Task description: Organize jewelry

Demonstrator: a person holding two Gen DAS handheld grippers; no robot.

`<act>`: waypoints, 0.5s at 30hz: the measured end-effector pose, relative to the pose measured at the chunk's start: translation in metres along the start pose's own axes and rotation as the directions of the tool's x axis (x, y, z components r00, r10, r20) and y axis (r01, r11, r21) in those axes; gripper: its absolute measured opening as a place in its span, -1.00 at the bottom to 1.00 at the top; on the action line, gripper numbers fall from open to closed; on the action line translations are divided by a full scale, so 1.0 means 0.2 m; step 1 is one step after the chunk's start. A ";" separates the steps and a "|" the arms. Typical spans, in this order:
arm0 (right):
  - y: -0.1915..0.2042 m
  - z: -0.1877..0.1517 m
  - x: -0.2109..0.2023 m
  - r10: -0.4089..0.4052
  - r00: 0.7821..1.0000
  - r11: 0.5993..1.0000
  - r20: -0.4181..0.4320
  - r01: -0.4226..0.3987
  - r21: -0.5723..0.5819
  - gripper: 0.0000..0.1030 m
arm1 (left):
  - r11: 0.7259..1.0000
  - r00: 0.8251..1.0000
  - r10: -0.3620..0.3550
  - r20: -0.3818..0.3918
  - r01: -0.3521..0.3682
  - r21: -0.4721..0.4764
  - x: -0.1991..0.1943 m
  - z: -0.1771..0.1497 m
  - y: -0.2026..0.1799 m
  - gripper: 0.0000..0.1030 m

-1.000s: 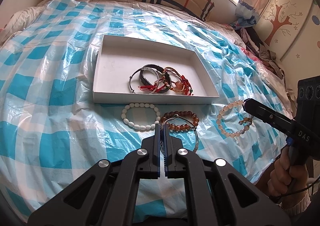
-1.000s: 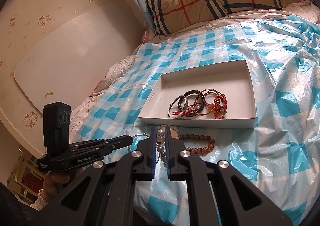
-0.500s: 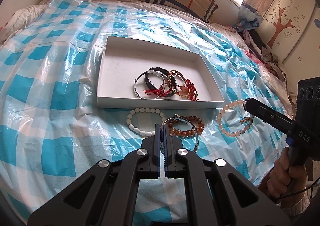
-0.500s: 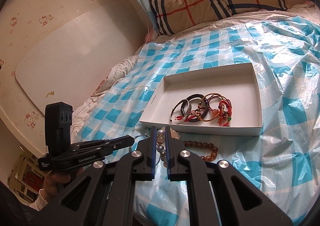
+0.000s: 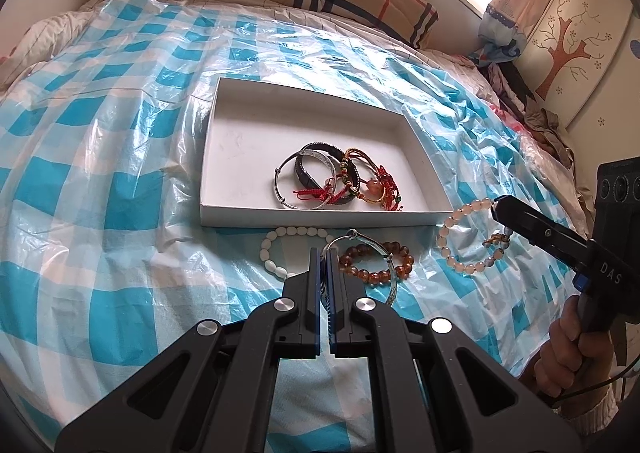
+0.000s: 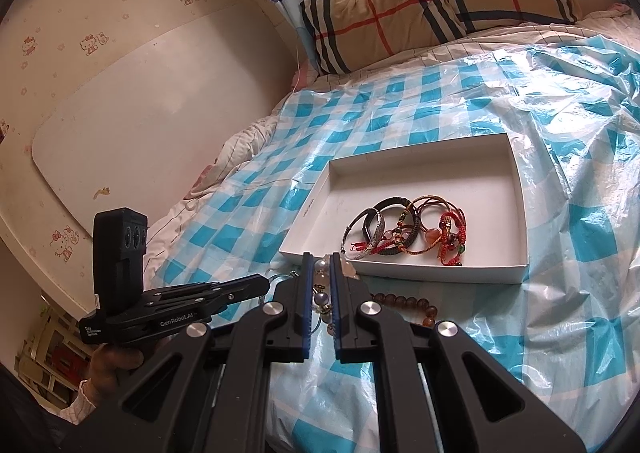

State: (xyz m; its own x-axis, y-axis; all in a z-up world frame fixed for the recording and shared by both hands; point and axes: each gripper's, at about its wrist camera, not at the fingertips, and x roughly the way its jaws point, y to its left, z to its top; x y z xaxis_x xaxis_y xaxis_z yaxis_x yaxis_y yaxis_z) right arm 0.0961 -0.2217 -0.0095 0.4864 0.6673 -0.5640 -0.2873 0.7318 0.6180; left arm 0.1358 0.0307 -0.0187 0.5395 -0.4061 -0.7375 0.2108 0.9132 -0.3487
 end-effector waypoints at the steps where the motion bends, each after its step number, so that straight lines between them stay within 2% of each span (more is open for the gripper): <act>1: 0.00 0.00 0.00 0.001 1.000 1.000 0.002 -0.001 0.000 -0.83 | 1.000 1.000 0.002 0.003 -0.002 -0.001 0.00 0.01 0.00 -0.95; 15: -0.05 0.11 0.13 0.011 0.999 1.000 0.030 -0.011 -0.006 -0.83 | 1.000 1.000 0.013 0.021 -0.013 0.029 0.10 0.17 -0.01 -0.95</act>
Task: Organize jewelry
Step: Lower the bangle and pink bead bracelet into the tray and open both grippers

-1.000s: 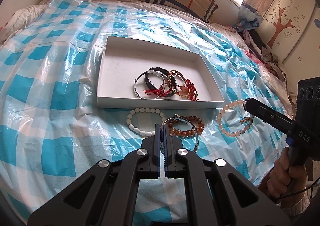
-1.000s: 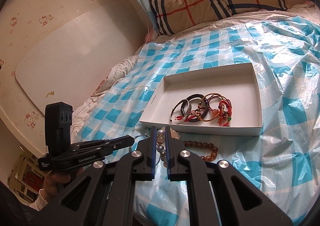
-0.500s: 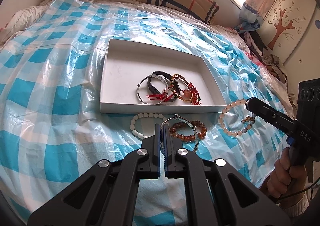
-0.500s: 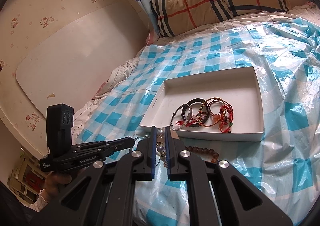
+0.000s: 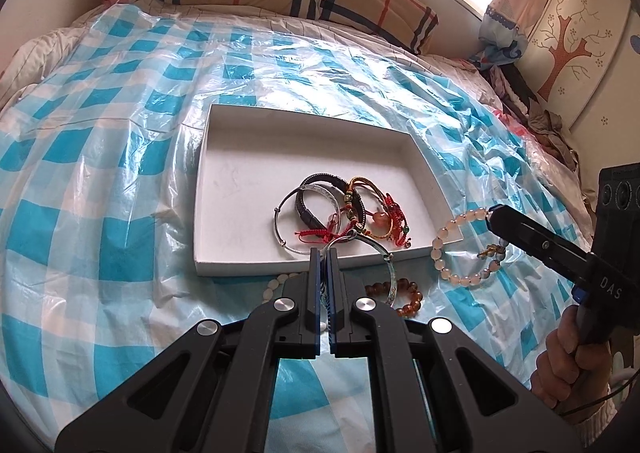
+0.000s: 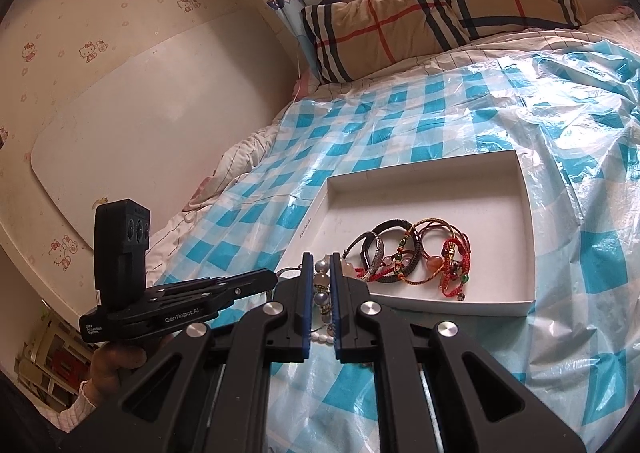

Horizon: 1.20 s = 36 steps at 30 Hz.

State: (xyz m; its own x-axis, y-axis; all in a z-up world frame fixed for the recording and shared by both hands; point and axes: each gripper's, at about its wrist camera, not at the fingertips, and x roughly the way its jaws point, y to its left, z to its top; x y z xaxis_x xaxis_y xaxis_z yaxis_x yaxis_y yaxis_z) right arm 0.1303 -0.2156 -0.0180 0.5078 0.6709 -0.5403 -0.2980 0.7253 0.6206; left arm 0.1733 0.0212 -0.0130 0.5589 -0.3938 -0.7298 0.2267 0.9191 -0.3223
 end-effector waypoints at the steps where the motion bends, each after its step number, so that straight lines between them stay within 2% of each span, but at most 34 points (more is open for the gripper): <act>1: -0.01 0.01 0.01 0.002 1.000 1.000 0.004 -0.002 -0.001 -0.83 | 1.000 1.000 0.001 0.000 -0.001 0.001 0.01 0.01 0.00 -0.95; 8: -0.05 0.08 0.11 0.010 1.000 1.000 0.017 -0.010 -0.003 -0.83 | 1.000 1.000 0.010 0.004 -0.010 0.003 0.09 0.08 0.02 -0.95; 18: -0.11 0.10 0.24 0.016 1.000 1.000 0.006 -0.016 0.009 -0.83 | 1.000 1.000 0.011 -0.002 -0.011 -0.002 0.22 0.12 0.04 -0.95; 21: -0.15 0.09 0.29 -0.011 1.000 1.000 -0.009 0.011 0.011 -0.83 | 1.000 1.000 0.021 0.003 -0.021 -0.004 0.25 0.14 0.05 -0.95; 24: -0.21 0.08 0.32 -0.075 0.997 0.997 -0.030 0.076 0.031 -0.82 | 0.999 0.999 0.045 -0.007 -0.045 -0.004 0.30 0.15 0.06 -0.95; 26: -0.25 0.06 0.32 -0.137 0.990 0.989 -0.046 0.139 0.042 -0.68 | 0.997 0.997 0.074 -0.035 -0.074 0.001 0.35 0.15 0.07 -0.94; 27: -0.27 0.05 0.32 -0.156 0.986 0.986 -0.051 0.159 0.055 -0.38 | 0.996 0.995 0.085 -0.044 -0.086 0.000 0.36 0.15 0.08 -0.94; 28: -0.29 0.04 0.30 -0.163 0.985 0.984 -0.049 0.166 0.066 -0.31 | 0.996 0.995 0.085 -0.050 -0.085 -0.003 0.37 0.15 0.09 -0.93; 36: -0.33 -0.05 0.17 -0.166 0.983 0.981 -0.081 0.173 0.086 -0.31 | 0.996 0.997 0.083 -0.013 -0.083 -0.038 0.26 0.08 0.12 -0.87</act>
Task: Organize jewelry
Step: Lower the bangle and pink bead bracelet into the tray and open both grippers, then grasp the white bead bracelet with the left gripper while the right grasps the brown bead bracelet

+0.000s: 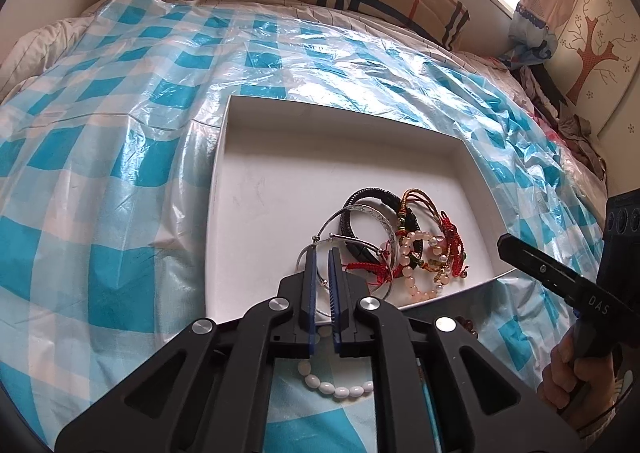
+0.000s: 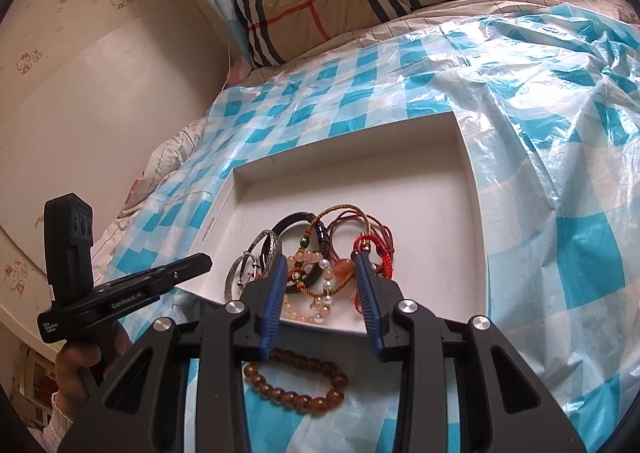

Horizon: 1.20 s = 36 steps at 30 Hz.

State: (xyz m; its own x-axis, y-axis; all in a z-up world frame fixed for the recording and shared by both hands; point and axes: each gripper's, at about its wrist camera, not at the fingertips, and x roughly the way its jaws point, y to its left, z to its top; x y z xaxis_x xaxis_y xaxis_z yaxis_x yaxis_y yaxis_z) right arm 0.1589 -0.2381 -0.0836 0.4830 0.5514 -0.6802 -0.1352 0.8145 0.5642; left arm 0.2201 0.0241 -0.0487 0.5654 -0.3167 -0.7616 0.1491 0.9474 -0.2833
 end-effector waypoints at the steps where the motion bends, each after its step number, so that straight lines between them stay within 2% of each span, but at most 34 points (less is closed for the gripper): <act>1: 0.01 -0.02 -0.02 0.002 1.000 1.000 -0.010 -0.002 -0.003 -0.31 | 1.000 1.000 0.002 0.006 -0.002 -0.005 -0.03 -0.02 0.01 -0.84; 5: 0.03 -0.12 -0.03 0.006 0.997 1.000 -0.077 -0.007 -0.012 -0.31 | 1.000 1.000 0.006 -0.016 -0.006 -0.003 -0.10 -0.14 0.04 -0.73; 11: 0.01 -0.19 0.06 -0.029 0.987 0.999 -0.160 0.025 -0.026 -0.31 | 1.000 0.994 0.008 -0.106 -0.005 0.025 -0.03 -0.26 0.04 -0.58; 16: 0.03 -0.19 0.13 -0.053 0.981 0.997 -0.188 0.042 -0.063 -0.31 | 0.998 0.995 0.042 -0.094 -0.037 0.057 0.03 -0.23 0.00 -0.29; 21: 0.07 -0.23 0.20 -0.124 0.967 0.983 -0.224 0.088 -0.160 -0.27 | 0.987 0.991 0.107 -0.085 -0.095 0.132 0.09 -0.26 -0.07 -0.25; 24: 0.11 -0.25 0.20 -0.165 0.962 0.969 -0.215 0.118 -0.216 -0.28 | 0.979 0.989 0.133 -0.071 -0.119 0.168 0.09 -0.28 -0.11 -0.27; 26: 0.12 -0.26 0.19 -0.171 0.961 0.964 -0.216 0.118 -0.239 -0.38 | 0.979 0.990 0.117 -0.076 -0.102 0.178 0.08 -0.30 -0.13 -0.44; 28: 0.13 -0.28 0.18 -0.157 0.962 0.967 -0.224 0.103 -0.234 -0.56 | 0.978 0.991 0.104 -0.086 -0.086 0.191 0.07 -0.31 -0.14 -0.75; 30: 0.14 -0.29 0.16 -0.139 0.962 0.970 -0.234 0.085 -0.226 -0.68 | 0.981 0.992 0.073 -0.106 -0.052 0.186 0.05 -0.33 -0.13 -0.86; 35: 0.14 -0.31 0.10 -0.117 0.964 0.977 -0.240 0.068 -0.200 -0.72 | 0.990 0.993 0.026 -0.119 -0.009 0.144 -0.01 -0.34 -0.09 -0.86; 36: 0.12 -0.30 0.09 -0.120 0.964 0.979 -0.237 0.075 -0.192 -0.60 | 0.991 0.993 0.034 -0.109 -0.019 0.135 -0.01 -0.34 -0.08 -0.85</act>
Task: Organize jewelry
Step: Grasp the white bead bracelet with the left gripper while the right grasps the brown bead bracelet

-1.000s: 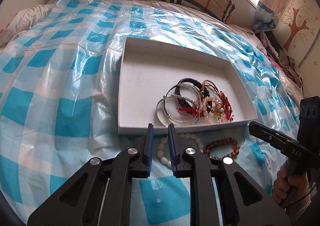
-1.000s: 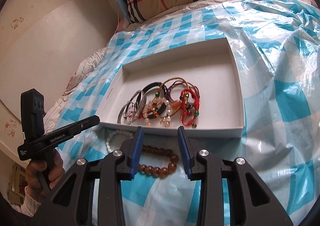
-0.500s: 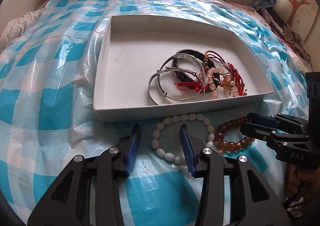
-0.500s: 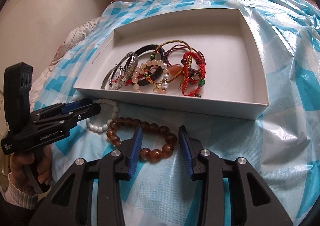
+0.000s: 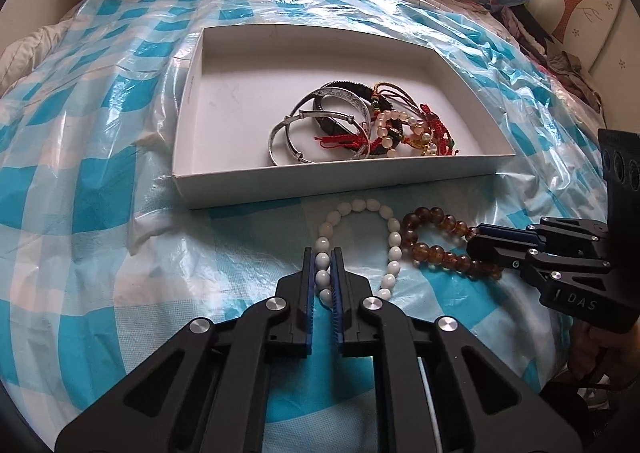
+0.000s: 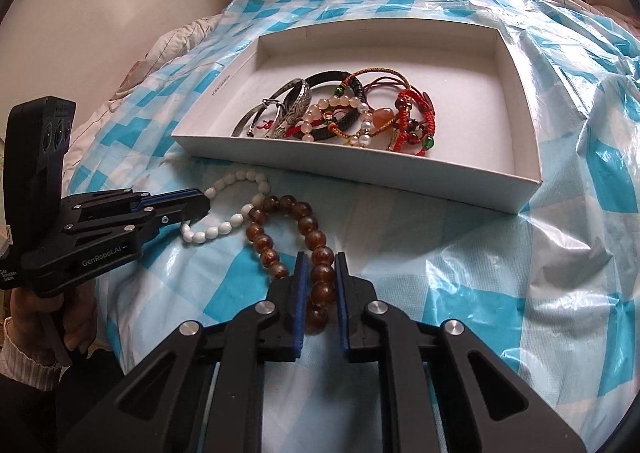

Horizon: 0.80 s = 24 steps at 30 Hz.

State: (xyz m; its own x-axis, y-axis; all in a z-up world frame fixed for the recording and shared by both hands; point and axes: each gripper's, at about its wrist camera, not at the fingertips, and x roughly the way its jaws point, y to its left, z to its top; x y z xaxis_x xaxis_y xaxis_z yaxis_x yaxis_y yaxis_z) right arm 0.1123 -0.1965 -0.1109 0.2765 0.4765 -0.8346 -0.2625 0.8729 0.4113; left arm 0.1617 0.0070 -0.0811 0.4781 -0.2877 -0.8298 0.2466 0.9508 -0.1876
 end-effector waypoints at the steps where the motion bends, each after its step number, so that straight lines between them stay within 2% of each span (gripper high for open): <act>1: -0.01 0.00 0.00 -0.004 1.000 1.000 0.002 0.004 0.003 -0.42 | 1.000 1.000 0.007 0.004 -0.007 -0.012 0.00 0.01 0.01 -0.83; 4: 0.00 0.00 0.03 -0.012 1.000 1.000 0.003 0.012 -0.006 -0.35 | 0.999 1.000 -0.003 0.007 0.004 -0.037 0.02 0.00 0.03 -0.75; 9: 0.01 0.00 0.05 -0.013 1.000 1.000 0.014 0.014 -0.023 -0.35 | 1.000 1.000 0.012 0.003 -0.012 0.005 0.05 0.00 0.00 -0.66; 15: 0.02 -0.02 0.04 0.024 0.999 1.000 0.024 -0.024 -0.007 -0.72 | 1.000 1.000 0.011 0.002 -0.011 0.007 0.06 0.00 0.00 -0.66; 18: -0.01 -0.03 0.02 0.069 0.997 0.997 0.033 -0.070 0.027 -0.76 | 1.000 1.000 0.009 0.003 -0.009 0.009 0.05 0.00 0.00 -0.68; 20: -0.02 -0.03 0.00 0.109 0.993 0.992 0.045 -0.111 0.055 -0.76 | 1.000 1.000 -0.013 -0.006 0.013 0.009 0.05 0.00 -0.01 -0.85; 24: -0.04 -0.04 -0.07 0.172 0.982 0.979 0.079 -0.179 0.101 -0.76 | 0.995 0.996 -0.093 -0.015 0.092 -0.031 0.00 -0.02 0.02 -0.87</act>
State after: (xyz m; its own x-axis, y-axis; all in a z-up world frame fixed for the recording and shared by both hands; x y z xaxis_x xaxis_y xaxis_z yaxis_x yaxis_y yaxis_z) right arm 0.1033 -0.2109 -0.1048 0.2993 0.6259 -0.7202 -0.2128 0.7796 0.5891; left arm 0.1601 0.0108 -0.0844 0.4400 -0.3729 -0.8169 0.2638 0.9232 -0.2794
